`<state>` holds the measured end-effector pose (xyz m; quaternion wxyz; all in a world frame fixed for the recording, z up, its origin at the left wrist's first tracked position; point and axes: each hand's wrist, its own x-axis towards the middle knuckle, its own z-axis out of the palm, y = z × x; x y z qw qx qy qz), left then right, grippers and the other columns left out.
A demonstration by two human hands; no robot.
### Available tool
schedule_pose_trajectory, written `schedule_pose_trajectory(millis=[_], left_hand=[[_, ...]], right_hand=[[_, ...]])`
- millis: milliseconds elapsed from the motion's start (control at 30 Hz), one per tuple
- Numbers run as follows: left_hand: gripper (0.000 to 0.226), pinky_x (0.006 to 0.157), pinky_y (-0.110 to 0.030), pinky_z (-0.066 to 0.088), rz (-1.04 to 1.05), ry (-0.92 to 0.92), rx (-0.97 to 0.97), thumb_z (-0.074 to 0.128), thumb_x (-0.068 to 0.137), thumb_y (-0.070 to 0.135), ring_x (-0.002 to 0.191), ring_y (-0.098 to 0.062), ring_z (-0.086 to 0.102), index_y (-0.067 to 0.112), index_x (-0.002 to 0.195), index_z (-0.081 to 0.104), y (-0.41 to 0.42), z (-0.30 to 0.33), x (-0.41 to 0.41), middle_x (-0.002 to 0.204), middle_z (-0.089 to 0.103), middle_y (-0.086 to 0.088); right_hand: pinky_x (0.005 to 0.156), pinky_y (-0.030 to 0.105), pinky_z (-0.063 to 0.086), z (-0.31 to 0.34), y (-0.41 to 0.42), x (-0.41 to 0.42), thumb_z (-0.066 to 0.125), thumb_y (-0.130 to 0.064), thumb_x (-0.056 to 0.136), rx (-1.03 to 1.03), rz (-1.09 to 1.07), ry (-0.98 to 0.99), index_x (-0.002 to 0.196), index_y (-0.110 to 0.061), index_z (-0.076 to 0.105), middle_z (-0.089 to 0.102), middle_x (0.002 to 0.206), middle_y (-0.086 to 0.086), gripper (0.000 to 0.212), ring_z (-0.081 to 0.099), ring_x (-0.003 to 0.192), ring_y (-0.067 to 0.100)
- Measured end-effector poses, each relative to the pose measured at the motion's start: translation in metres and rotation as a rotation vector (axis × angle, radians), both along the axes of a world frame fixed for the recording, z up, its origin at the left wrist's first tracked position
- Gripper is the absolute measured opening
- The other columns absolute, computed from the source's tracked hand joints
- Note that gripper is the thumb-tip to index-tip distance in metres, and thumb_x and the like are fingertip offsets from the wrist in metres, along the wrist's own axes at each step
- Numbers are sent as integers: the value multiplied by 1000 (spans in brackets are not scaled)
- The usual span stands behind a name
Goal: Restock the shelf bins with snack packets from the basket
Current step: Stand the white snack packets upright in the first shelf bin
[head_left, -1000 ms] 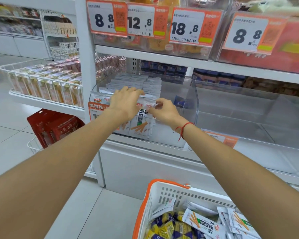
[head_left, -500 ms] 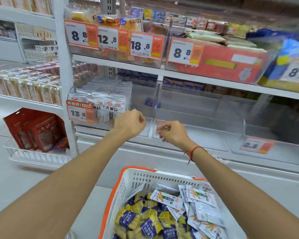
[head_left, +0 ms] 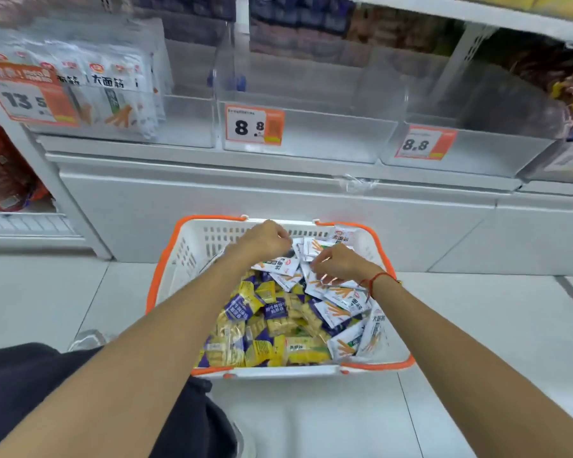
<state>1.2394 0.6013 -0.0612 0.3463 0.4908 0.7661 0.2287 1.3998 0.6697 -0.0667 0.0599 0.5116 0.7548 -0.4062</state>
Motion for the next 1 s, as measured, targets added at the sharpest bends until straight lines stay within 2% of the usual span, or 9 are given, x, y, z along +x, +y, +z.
schedule_pose_trajectory(millis=[133,200,300,400,500,633,733,867,1000], left_hand=[[30,86,-33,45,-145,-9,-157,46,98,15,108,-27,57,13,123,62,-7,-52,29,132,56,-5],[39,86,-35,43,-257,4,-257,40,100,11,107,-26,53,14,138,47,-8,-76,35,148,40,-7],[49,97,-36,41,-385,62,-321,38,101,16,131,-32,41,21,149,30,-9,-102,42,156,27,-8],[47,113,-42,21,-487,206,-310,39,101,26,142,-30,19,24,148,33,-12,-121,51,156,23,-4],[40,109,-43,28,-375,187,-259,40,100,27,135,-30,26,30,140,45,-15,-134,52,150,26,-1],[45,106,-43,28,-179,-64,-284,27,102,43,129,-27,36,21,114,65,-9,-139,54,137,44,-3],[53,88,-36,41,3,-343,-334,21,100,52,95,-22,51,14,91,57,-3,-129,54,100,55,-3],[50,84,-30,37,155,-445,-354,30,100,51,99,-24,52,9,110,56,-4,-115,43,110,54,-7],[44,79,-31,40,366,-586,-267,42,101,33,86,-16,53,0,129,51,-16,-122,32,102,58,-4]], right_hand=[[75,40,52,-57,-4,23,51,-11,91,0,-12,-171,115,14,57,62,105,28,35,60,90,39],[95,40,47,-81,-7,36,49,-9,91,61,38,-307,124,8,54,52,130,24,37,53,116,37],[103,42,36,-105,-14,54,52,-7,88,119,36,-398,142,-5,29,32,144,21,59,37,129,38],[100,41,36,-122,-20,60,55,-10,87,268,112,-433,146,-15,22,43,135,17,68,40,125,36],[87,38,46,-129,-18,62,59,-27,91,384,28,-319,142,-26,37,59,120,9,55,50,115,30],[71,29,46,-130,-20,48,45,-41,97,499,-15,-130,127,-28,60,72,91,5,35,65,88,23],[58,27,42,-128,-26,27,44,-42,98,506,7,-43,119,-27,66,71,84,3,34,65,80,19],[63,26,37,-127,-34,14,57,-37,93,366,-18,124,120,-32,64,64,93,0,29,55,82,13],[79,31,50,-112,-42,9,65,-20,88,39,41,271,123,-28,62,55,104,2,36,56,90,21]])
